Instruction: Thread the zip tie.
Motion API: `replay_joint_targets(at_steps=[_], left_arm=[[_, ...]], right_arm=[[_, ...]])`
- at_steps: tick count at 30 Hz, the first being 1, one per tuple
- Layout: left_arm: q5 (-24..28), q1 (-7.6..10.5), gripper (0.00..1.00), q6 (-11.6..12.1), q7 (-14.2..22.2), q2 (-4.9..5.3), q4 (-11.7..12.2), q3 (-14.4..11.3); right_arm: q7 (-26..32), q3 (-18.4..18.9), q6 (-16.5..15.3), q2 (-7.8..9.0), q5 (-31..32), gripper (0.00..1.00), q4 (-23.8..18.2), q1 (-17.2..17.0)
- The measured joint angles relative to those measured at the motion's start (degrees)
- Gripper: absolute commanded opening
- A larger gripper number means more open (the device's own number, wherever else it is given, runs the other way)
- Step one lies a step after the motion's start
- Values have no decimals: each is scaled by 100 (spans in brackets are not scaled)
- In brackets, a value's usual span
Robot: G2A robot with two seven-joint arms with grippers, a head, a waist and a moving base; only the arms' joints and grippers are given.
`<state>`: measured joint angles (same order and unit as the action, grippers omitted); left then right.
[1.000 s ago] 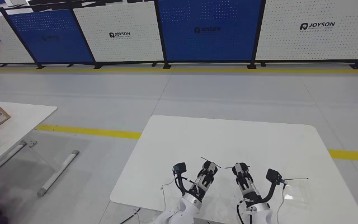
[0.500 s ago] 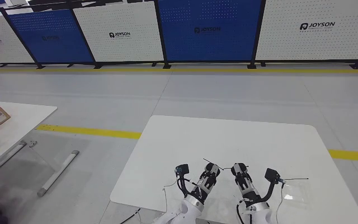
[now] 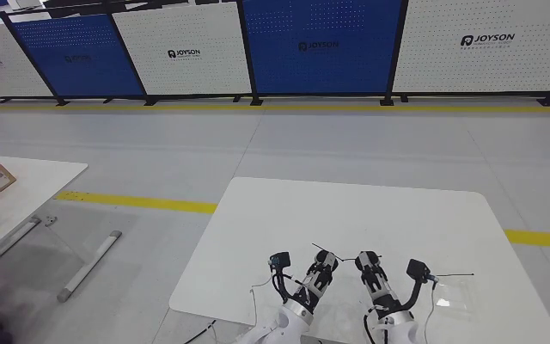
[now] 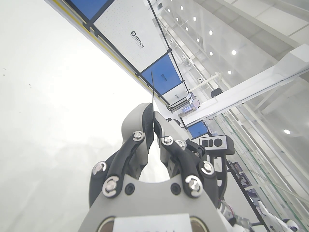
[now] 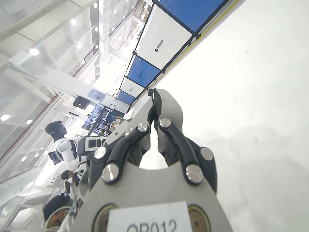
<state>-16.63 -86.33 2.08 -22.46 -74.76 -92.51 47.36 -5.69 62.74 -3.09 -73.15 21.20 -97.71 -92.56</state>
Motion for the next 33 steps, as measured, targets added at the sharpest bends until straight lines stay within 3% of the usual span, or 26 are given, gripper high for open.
replay_joint_targets(at_steps=[13, 25, 33], left_arm=[[0, 0, 0, 0, 0, 0, 0, 0], [0, 0, 0, 0, 0, 0, 0, 0], [0, 0, 0, 0, 0, 0, 0, 0]], right_arm=[[7, -120, 116, -71, 95, 0, 53, 109], [-44, 229, -288, -31, 21, 0, -110, -270], [63, 179, -229, -57, 64, 0, -88, -202]])
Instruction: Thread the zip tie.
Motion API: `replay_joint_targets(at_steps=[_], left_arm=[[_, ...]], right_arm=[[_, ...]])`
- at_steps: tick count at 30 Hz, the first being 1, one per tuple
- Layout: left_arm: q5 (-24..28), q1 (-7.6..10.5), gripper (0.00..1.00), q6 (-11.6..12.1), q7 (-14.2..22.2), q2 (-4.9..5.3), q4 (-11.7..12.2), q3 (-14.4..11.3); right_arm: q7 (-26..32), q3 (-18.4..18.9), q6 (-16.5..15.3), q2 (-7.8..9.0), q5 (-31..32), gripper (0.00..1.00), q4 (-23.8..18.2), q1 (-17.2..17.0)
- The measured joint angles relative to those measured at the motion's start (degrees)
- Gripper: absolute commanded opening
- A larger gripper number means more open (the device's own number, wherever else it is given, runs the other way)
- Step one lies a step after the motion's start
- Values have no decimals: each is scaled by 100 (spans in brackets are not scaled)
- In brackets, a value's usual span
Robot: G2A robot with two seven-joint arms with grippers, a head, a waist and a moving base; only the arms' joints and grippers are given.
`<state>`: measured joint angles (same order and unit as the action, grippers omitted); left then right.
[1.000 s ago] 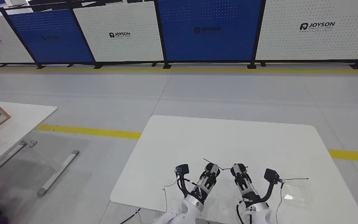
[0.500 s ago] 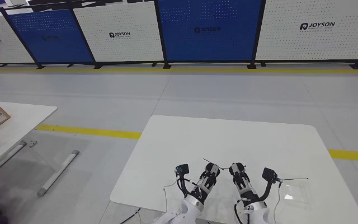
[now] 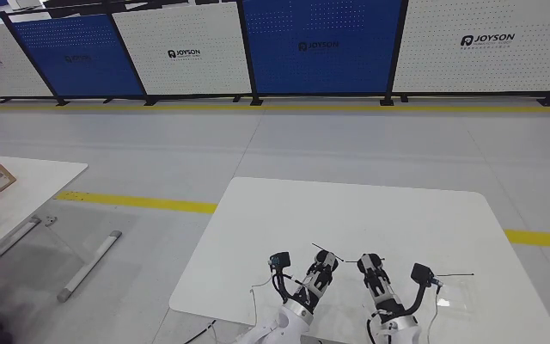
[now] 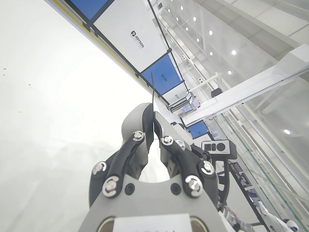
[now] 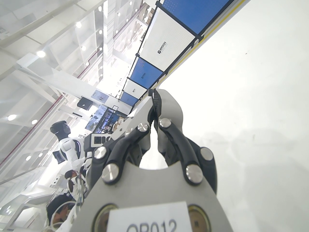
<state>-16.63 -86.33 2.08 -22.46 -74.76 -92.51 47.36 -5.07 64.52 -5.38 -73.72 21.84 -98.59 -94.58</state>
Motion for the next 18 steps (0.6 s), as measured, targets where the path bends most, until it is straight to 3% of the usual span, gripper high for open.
replay_joint_targets(at_steps=[18], left_arm=[[0, 0, 0, 0, 0, 0, 0, 0]], right_arm=[[26, -89, 138, -68, 56, 0, 104, 120]])
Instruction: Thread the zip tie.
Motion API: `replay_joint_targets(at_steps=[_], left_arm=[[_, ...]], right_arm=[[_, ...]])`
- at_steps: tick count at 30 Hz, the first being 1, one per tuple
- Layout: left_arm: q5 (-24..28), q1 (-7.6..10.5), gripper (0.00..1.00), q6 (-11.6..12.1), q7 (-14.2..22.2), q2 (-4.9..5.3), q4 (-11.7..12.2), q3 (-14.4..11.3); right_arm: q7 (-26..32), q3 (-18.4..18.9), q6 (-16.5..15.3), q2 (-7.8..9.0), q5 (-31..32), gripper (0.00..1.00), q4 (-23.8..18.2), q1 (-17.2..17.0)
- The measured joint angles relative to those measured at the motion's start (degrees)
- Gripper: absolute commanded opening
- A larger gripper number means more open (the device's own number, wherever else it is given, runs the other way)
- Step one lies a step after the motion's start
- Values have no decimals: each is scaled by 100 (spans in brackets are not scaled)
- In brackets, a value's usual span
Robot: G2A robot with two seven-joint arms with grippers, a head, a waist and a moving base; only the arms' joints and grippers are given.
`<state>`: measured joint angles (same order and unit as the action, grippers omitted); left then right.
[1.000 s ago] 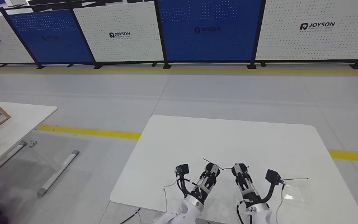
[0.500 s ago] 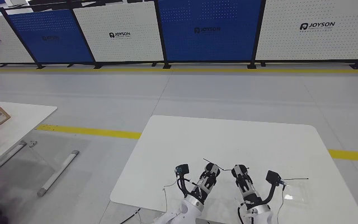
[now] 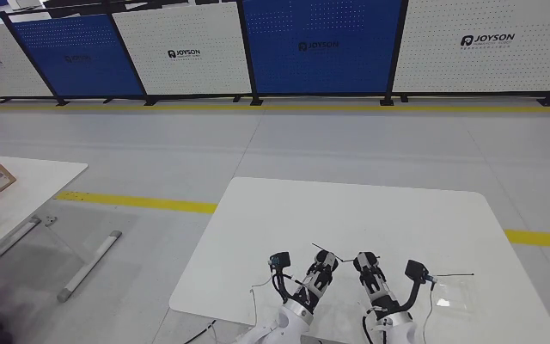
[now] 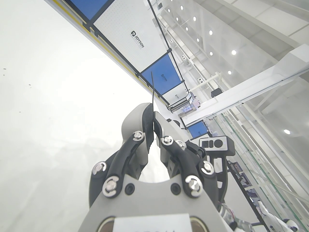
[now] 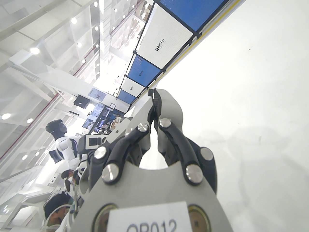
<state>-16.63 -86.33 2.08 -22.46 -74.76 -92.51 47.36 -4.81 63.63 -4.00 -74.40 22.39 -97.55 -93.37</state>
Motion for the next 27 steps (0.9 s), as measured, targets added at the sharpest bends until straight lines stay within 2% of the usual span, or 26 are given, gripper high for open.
replay_joint_targets(at_steps=[13, 19, 27], left_arm=[[2, 0, 0, 0, 2, 0, 0, 0], [227, -18, 0, 133, 212, -22, -58, 14], [193, -80, 0, 124, 195, -31, -101, 104]], right_arm=[[18, -6, -7, -5, -12, 0, 32, 9], [93, -82, 16, -31, -6, 0, 63, 90], [71, -59, -30, -50, -21, 0, 88, 108]])
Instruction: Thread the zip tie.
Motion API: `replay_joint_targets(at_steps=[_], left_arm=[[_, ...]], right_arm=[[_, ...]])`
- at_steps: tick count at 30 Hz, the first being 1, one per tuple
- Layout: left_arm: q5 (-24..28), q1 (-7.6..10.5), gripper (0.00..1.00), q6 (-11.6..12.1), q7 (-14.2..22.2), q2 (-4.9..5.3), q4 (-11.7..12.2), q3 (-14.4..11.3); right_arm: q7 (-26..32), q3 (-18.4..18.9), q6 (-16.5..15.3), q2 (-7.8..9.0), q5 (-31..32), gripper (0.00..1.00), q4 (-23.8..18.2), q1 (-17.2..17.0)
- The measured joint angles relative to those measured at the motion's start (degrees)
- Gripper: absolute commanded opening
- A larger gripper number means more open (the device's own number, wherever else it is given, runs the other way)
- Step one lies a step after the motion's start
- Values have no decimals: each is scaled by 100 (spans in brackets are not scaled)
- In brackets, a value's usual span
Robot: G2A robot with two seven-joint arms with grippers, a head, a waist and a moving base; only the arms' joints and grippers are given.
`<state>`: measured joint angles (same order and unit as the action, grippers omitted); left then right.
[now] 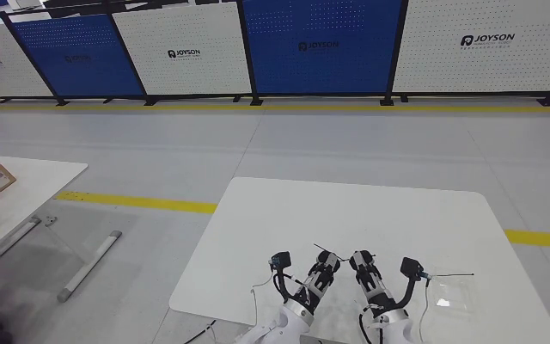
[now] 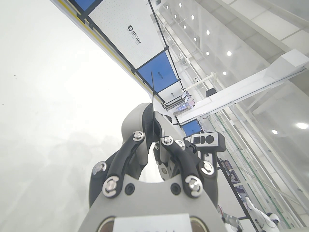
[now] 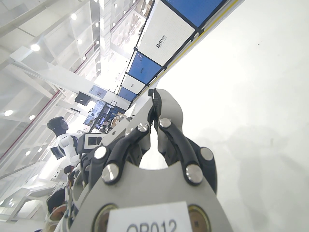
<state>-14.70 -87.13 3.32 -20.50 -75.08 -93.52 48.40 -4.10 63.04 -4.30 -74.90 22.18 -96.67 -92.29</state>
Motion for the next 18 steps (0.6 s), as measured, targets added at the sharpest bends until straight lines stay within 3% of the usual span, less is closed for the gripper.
replay_joint_targets(at_steps=[18], left_arm=[[-142, -43, 0, 14, -11, -55, -3, 44]], right_arm=[[-64, 221, -134, 10, 7, 0, -153, -257]])
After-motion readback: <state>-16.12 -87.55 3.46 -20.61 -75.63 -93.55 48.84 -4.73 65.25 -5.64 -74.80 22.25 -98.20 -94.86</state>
